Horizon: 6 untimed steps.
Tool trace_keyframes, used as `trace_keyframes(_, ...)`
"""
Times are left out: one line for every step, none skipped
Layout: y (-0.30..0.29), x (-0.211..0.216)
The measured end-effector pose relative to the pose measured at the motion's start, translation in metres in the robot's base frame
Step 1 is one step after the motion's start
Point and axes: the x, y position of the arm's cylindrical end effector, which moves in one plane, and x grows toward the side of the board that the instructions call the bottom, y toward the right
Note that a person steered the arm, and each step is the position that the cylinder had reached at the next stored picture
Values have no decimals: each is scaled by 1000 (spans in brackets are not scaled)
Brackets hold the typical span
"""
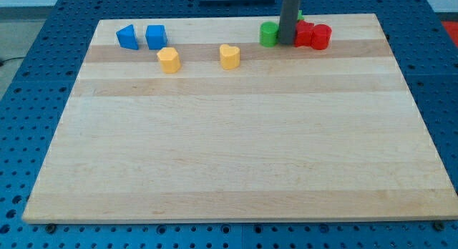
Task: Move the green circle right to the blue cube
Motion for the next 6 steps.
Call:
trace_keyframes(-39,-6)
trace_keyframes(-34,-19)
trace_keyframes(-24,-40)
trace_keyframes(-46,-37)
trace_keyframes(-103,-20)
trace_keyframes(-114,-19)
